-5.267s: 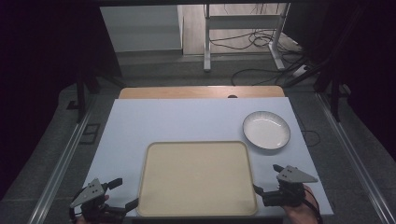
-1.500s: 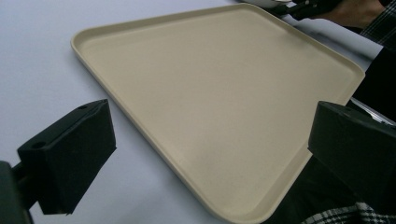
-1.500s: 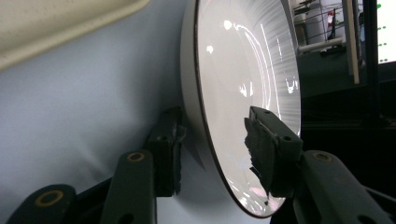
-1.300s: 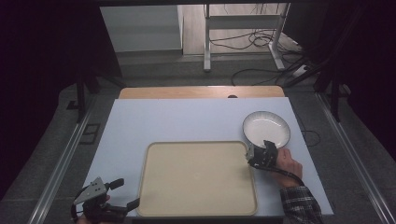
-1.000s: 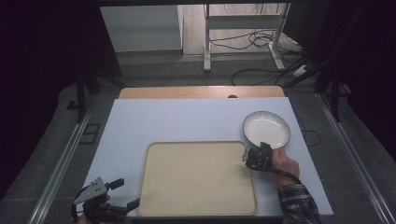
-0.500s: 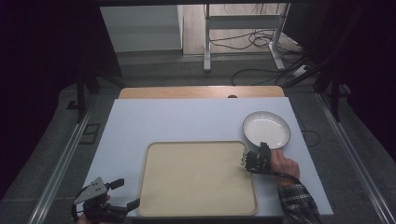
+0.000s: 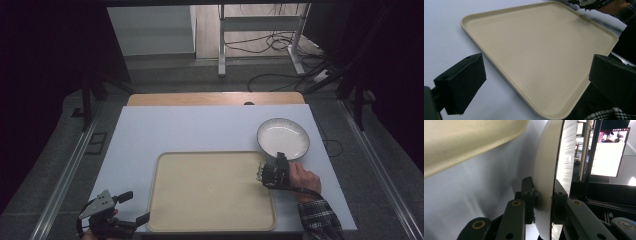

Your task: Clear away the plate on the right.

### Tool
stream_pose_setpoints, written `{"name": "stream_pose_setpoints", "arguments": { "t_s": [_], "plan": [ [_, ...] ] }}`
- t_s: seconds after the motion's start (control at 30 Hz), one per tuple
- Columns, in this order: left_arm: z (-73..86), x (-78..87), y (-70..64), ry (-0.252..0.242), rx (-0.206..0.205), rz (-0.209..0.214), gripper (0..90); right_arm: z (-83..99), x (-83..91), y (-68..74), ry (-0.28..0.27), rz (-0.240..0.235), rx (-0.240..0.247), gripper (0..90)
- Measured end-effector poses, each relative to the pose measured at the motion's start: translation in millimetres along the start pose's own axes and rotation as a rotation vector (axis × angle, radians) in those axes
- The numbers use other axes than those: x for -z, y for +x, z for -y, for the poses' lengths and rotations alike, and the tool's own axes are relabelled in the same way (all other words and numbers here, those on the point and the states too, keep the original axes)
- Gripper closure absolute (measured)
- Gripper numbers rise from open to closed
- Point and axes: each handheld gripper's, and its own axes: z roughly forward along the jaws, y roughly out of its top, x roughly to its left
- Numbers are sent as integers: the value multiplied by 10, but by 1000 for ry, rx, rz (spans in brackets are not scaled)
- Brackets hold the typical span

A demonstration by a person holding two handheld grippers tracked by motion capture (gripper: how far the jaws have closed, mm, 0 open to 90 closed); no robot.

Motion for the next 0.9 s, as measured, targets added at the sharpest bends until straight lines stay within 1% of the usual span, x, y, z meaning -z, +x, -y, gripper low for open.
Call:
{"name": "stream_pose_setpoints", "arguments": {
  "t_s": [0.27,0.47,0.6,0.87,0.9],
  "plan": [
    [-2,-2,-2,1,-1,0,8,3,124,-1,-18,10,2,767],
    [-3,-5,-1,0,-1,1,8,2,233,2,-47,15,5,765],
    [-3,-5,-1,1,-1,0,8,-1,336,6,-59,17,4,762],
    [-4,-8,-1,2,-2,1,8,-11,527,15,-99,41,0,760],
    [-4,-8,-1,2,-1,1,8,-1,513,9,-150,-10,-6,759]
  ]
}}
